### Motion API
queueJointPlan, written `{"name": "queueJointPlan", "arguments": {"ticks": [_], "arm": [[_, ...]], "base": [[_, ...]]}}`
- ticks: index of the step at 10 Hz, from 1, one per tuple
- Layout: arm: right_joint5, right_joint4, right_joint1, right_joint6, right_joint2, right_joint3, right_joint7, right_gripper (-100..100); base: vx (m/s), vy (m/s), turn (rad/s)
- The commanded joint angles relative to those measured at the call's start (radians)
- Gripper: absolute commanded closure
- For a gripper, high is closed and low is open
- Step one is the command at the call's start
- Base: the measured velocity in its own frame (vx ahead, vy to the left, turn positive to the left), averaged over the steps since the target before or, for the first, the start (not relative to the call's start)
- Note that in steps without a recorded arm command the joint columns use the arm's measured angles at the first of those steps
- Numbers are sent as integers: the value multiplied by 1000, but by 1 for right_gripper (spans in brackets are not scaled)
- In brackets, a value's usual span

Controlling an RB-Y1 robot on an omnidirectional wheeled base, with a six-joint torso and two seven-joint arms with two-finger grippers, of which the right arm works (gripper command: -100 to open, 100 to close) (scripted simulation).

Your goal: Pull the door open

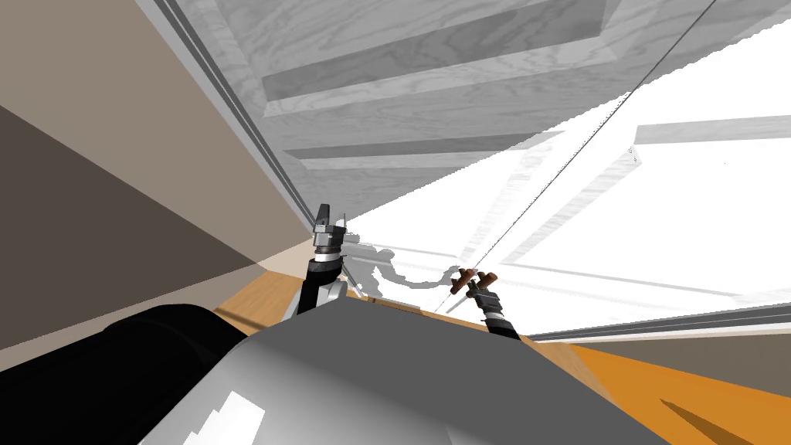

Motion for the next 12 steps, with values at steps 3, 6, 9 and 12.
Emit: {"name": "queueJointPlan", "arguments": {"ticks": [3, 6, 9, 12], "arm": [[0, 0, 0, -1, 0, 0, -1, 100], [-10, 11, 19, 3, -13, -8, -21, 100], [-15, 15, 28, 5, -19, -11, -31, 100], [-23, 23, 43, 7, -29, -18, -47, 100]], "base": [[-2, -1, 1], [-163, -45, 1], [-126, -21, -39], [-142, -52, -14]]}}
